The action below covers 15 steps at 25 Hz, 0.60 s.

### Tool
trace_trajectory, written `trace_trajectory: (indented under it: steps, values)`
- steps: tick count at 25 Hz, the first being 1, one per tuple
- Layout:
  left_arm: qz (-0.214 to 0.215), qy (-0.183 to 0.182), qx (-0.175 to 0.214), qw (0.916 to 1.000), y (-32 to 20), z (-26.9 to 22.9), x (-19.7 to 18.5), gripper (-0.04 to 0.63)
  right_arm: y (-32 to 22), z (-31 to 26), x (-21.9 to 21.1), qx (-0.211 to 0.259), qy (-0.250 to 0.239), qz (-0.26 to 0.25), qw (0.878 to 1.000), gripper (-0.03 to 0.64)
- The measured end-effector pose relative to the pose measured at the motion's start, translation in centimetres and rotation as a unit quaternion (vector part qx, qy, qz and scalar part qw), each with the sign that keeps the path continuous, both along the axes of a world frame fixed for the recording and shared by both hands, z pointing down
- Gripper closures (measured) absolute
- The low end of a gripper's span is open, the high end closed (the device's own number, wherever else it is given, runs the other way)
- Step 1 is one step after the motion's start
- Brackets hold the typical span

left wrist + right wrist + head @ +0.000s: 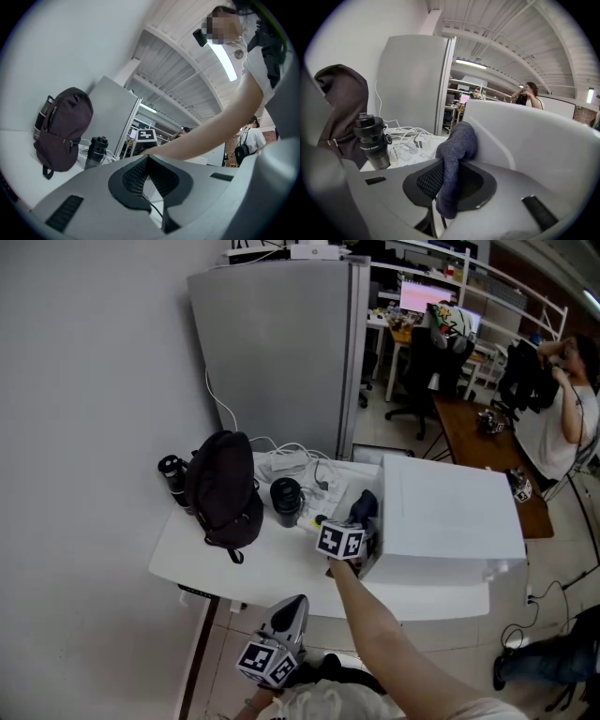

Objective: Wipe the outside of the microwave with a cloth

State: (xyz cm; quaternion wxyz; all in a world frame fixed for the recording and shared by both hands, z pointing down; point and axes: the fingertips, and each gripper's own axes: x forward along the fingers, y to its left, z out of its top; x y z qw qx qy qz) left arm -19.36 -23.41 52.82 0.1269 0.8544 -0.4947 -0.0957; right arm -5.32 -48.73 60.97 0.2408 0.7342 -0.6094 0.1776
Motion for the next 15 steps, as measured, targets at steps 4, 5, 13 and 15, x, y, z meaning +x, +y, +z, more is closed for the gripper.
trace_trajectory:
  steps: [4,5,13,15]
  values:
    - [-0.001,0.008,-0.003,1.0000,0.6,0.2,-0.5,0.609,3.8,-0.7,-0.4,0.029,-0.020,-0.005,0.999,0.554]
    - [0.000,0.008,-0.004,1.0000,0.9,0.4,-0.7,0.609,4.7,-0.9,-0.5,0.036,-0.024,-0.009,0.999,0.554]
    - [-0.001,0.016,-0.011,0.9998,2.2,0.7,-1.8,0.609,12.0,-0.3,0.2,0.052,-0.022,-0.042,0.997,0.554]
    - [0.005,0.013,-0.009,0.9999,2.5,0.8,-1.9,0.609,14.0,0.7,0.7,0.044,-0.022,-0.042,0.998,0.554]
